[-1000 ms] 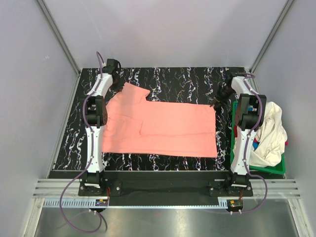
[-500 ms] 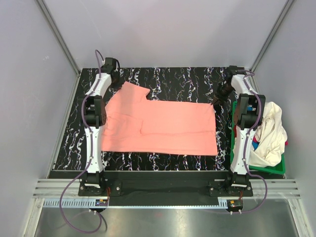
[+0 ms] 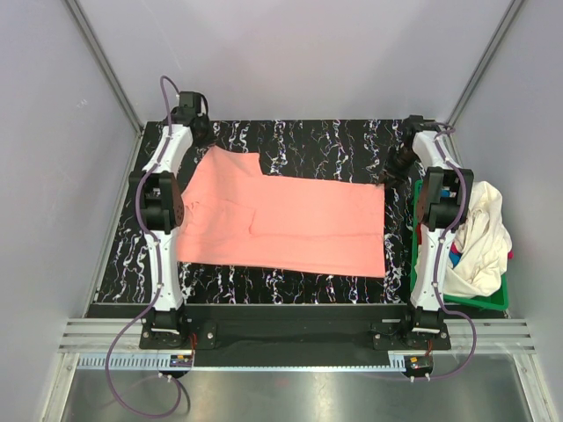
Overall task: Fold and stack the t-shirts
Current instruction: Fold the tshirt
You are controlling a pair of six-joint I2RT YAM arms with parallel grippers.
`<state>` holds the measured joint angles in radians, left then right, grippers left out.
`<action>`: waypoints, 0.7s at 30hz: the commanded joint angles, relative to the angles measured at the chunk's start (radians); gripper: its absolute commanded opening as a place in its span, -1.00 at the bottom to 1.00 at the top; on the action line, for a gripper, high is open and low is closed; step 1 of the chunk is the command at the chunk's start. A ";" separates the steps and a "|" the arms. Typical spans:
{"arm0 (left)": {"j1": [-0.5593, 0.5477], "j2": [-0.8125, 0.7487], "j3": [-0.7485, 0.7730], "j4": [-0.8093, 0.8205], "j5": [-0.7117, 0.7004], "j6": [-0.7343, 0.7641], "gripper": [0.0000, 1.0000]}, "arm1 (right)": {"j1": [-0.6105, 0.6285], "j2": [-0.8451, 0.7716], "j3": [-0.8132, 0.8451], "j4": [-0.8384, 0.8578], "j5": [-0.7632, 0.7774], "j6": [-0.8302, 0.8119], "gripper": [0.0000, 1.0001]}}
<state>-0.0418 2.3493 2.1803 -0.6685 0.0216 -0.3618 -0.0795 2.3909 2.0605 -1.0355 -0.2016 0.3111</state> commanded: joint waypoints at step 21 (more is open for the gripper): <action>-0.012 -0.027 -0.025 0.055 0.057 0.018 -1.00 | -0.011 0.056 0.089 -0.034 0.047 -0.018 -0.10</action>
<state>-0.0479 2.3493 2.1441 -0.6529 0.0532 -0.3576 -0.0860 2.4252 2.1147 -1.0542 -0.1749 0.3061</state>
